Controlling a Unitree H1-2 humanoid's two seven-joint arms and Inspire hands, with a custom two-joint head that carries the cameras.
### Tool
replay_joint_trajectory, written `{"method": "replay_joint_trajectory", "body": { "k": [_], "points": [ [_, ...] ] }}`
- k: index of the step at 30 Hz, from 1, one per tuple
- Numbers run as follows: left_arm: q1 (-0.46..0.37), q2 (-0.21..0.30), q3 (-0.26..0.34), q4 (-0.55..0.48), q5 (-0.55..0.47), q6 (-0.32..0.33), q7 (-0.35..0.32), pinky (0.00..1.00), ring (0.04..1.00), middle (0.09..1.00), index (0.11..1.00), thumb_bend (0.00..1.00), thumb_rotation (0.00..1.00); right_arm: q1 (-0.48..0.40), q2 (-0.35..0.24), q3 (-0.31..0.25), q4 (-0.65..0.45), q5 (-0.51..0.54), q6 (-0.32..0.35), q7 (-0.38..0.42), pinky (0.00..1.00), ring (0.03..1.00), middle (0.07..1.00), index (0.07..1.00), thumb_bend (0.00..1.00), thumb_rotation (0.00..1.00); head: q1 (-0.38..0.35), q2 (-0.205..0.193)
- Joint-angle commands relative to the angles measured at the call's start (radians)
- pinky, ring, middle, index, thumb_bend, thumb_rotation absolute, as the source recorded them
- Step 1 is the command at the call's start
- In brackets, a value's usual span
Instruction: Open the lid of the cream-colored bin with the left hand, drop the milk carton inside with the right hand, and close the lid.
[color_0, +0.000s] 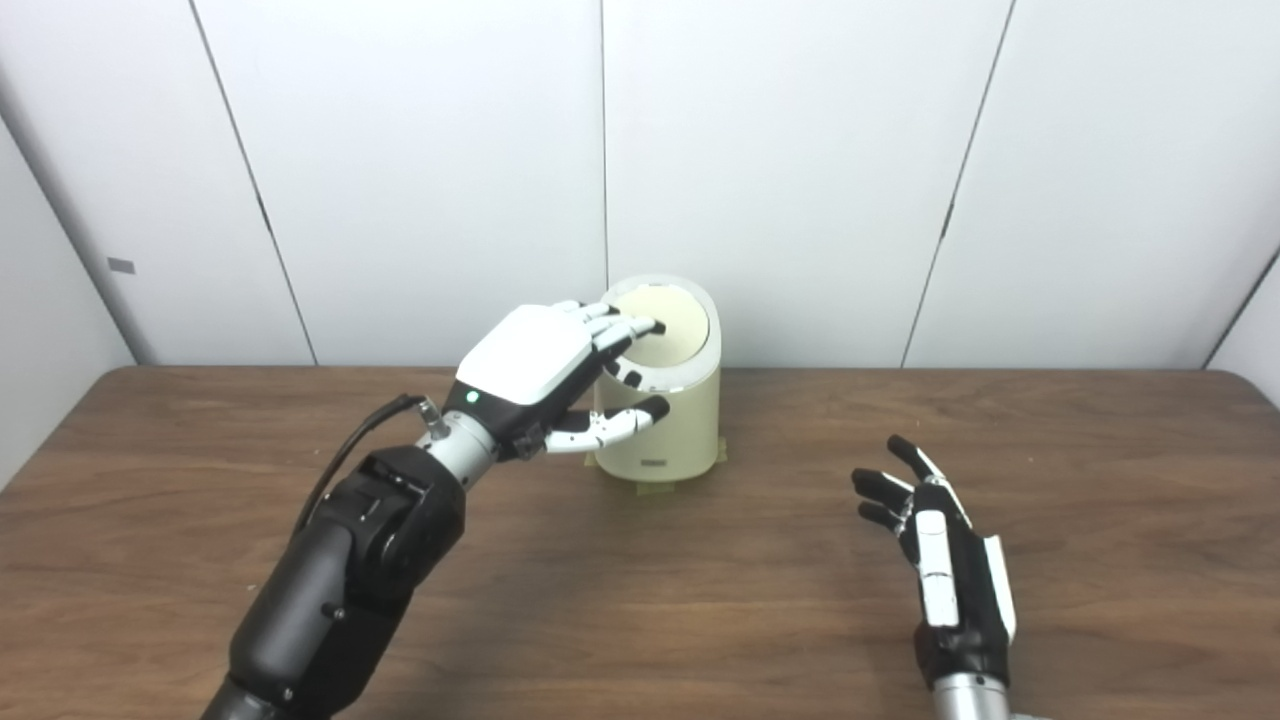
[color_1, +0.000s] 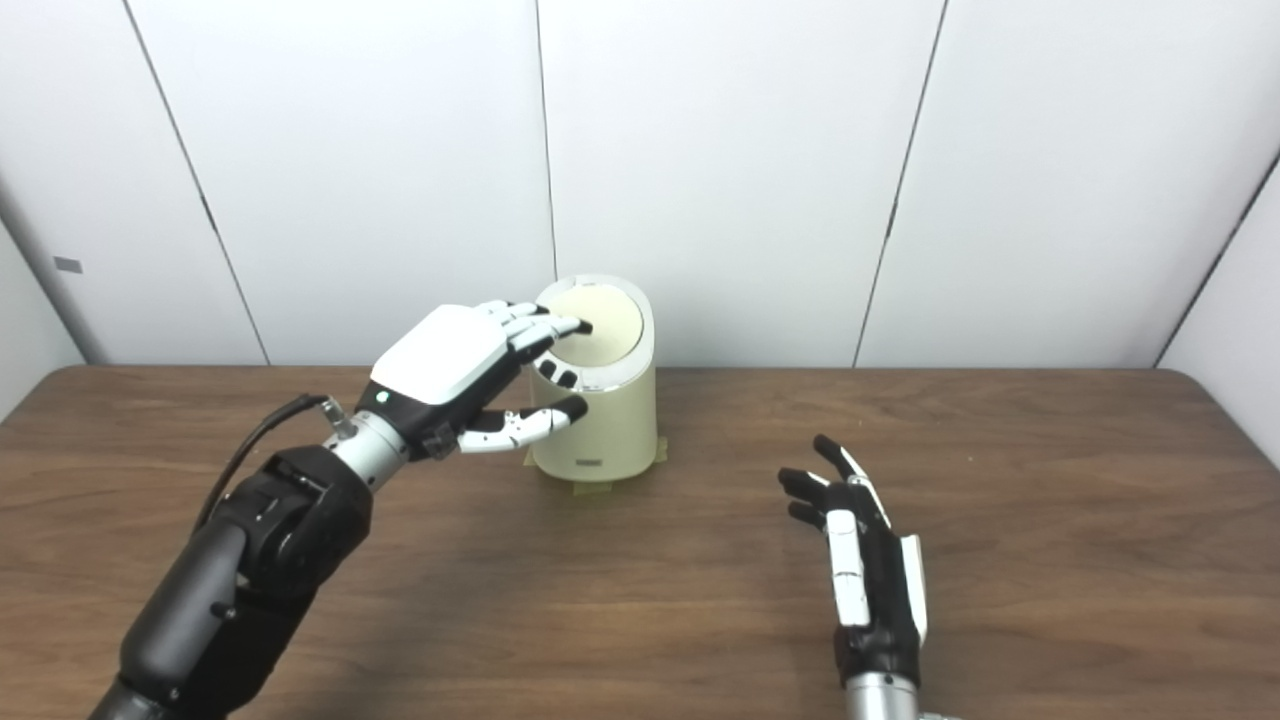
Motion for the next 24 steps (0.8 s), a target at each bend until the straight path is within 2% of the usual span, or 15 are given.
{"method": "replay_joint_trajectory", "body": {
  "k": [1, 4, 9, 11, 15, 17, 22, 24],
  "points": [
    [-0.018, -0.024, 0.057, -0.039, -0.097, 0.034, 0.038, 0.88, 0.912, 0.898, 0.908, 0.40, 0.86, 0.045, 0.005, 0.001, 0.067, 0.012, -0.011, 0.003, 0.71, 0.739, 0.691, 0.847, 0.38, 0.95, -0.004, 0.001],
    [0.032, -0.052, 0.105, -0.074, -0.214, 0.079, 0.010, 0.79, 0.895, 0.905, 0.909, 0.36, 0.81, 0.046, 0.005, 0.003, 0.058, 0.008, -0.005, 0.003, 0.70, 0.741, 0.691, 0.843, 0.38, 0.93, -0.005, 0.002],
    [0.119, -0.075, 0.145, -0.127, -0.366, 0.133, -0.008, 0.83, 0.925, 0.910, 0.912, 0.35, 0.78, 0.047, 0.001, 0.001, 0.048, 0.020, -0.019, 0.010, 0.70, 0.741, 0.701, 0.822, 0.39, 0.87, -0.010, 0.007],
    [0.182, -0.085, 0.164, -0.151, -0.433, 0.152, -0.010, 0.84, 0.913, 0.900, 0.913, 0.33, 0.76, 0.050, 0.004, -0.004, 0.028, 0.036, -0.011, 0.013, 0.70, 0.741, 0.710, 0.808, 0.42, 0.83, -0.011, 0.010],
    [0.292, -0.097, 0.185, -0.185, -0.493, 0.164, 0.011, 0.85, 0.914, 0.917, 0.927, 0.29, 0.73, 0.047, 0.002, -0.011, 0.010, 0.056, -0.012, 0.016, 0.69, 0.730, 0.722, 0.788, 0.42, 0.74, -0.015, 0.014],
    [0.343, -0.101, 0.198, -0.189, -0.518, 0.153, 0.028, 0.89, 0.934, 0.923, 0.929, 0.29, 0.77, 0.044, -0.001, -0.015, 0.006, 0.062, -0.018, 0.018, 0.68, 0.732, 0.729, 0.788, 0.44, 0.73, -0.019, 0.017],
    [0.461, -0.140, 0.259, -0.182, -0.639, 0.146, 0.064, 0.91, 0.924, 0.914, 0.923, 0.31, 0.85, 0.039, -0.015, -0.022, -0.026, 0.096, 0.017, 0.041, 0.69, 0.763, 0.763, 0.816, 0.47, 0.74, -0.022, 0.023],
    [0.495, -0.157, 0.281, -0.174, -0.692, 0.144, 0.073, 0.93, 0.934, 0.928, 0.941, 0.36, 0.91, 0.037, -0.026, -0.020, -0.035, 0.098, 0.034, 0.048, 0.70, 0.777, 0.780, 0.826, 0.45, 0.75, -0.021, 0.025]
  ]
}}
